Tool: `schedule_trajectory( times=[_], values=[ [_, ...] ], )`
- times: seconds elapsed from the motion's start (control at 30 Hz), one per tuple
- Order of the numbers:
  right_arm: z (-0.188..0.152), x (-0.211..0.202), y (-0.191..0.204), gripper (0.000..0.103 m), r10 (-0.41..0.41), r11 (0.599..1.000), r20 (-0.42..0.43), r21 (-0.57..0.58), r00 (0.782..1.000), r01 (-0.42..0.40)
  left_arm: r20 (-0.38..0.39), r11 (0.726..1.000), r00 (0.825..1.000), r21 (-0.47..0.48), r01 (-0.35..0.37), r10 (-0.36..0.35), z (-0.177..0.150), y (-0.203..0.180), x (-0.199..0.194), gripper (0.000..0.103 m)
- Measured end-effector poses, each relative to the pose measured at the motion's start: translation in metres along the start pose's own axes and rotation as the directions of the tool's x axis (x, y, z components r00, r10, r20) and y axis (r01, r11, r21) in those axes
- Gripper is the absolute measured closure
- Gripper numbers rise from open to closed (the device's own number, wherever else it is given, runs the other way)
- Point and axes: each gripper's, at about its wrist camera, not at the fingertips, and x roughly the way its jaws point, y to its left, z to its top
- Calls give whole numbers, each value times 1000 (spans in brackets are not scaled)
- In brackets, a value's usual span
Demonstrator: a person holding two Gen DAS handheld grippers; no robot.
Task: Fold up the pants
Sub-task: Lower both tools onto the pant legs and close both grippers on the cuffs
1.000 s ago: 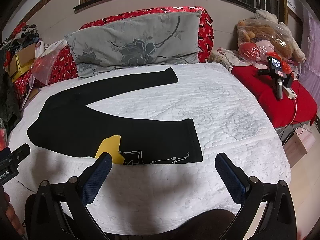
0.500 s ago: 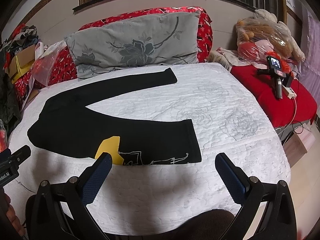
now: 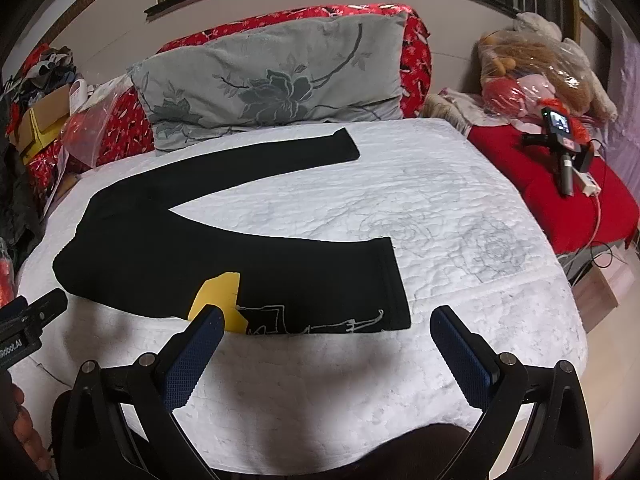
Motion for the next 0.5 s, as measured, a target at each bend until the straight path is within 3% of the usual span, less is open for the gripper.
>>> schedule_trajectory(
  times=[0.13,0.27,0.5],
  values=[
    [30,13,-14,0,32,999,-20,33,999,-32,-118,999,992,-24,34,-36,36,4,21,0],
    [78,35,-33,0,29,999,-43,42,999,-28,-228,996,971,-67,59,-73,88,14,45,0],
    [157,102,-55,0,52,996,-145,84,988,-40,-334,992,940,-120,34,-72,179,51,88,0]
  ],
)
